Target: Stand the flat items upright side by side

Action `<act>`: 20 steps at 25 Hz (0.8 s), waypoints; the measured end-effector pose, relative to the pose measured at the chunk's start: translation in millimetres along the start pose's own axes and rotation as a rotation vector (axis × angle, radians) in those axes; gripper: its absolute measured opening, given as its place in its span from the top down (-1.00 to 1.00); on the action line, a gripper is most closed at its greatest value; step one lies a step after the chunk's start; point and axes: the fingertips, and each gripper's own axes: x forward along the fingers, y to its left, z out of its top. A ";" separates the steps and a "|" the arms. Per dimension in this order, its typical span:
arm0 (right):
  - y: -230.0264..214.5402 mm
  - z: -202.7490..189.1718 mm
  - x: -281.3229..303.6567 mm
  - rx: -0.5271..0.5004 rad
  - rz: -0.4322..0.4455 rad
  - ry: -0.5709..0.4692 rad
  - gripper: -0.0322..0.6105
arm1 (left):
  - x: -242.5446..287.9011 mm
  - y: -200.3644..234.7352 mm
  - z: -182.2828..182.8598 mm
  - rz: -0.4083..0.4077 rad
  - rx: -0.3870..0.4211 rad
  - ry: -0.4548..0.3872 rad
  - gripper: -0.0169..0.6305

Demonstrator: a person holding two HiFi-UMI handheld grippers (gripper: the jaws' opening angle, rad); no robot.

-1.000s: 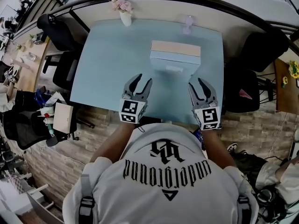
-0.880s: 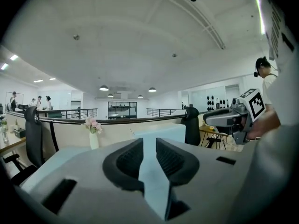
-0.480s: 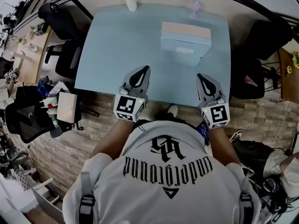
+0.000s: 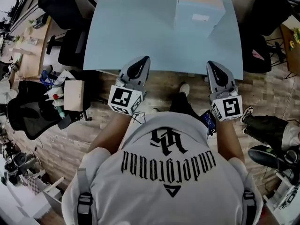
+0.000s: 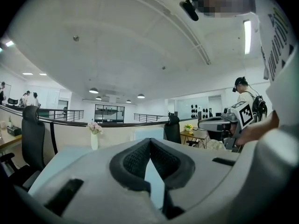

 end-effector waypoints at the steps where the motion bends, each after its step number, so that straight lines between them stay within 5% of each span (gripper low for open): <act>1: 16.2 0.6 -9.0 0.010 -0.013 0.003 0.88 | -18.9 -0.2 -2.1 -0.006 -0.010 0.000 0.95; 10: 119.9 17.6 -76.3 0.050 -0.073 0.007 0.88 | -128.9 -30.4 6.5 -0.092 0.024 -0.032 0.95; 15: 148.7 23.3 -98.9 0.040 -0.088 -0.003 0.88 | -159.1 -44.1 15.1 -0.102 0.075 -0.049 0.95; 20: 163.0 33.8 -104.8 0.030 -0.068 -0.017 0.88 | -171.7 -36.6 14.8 -0.092 0.043 -0.053 0.95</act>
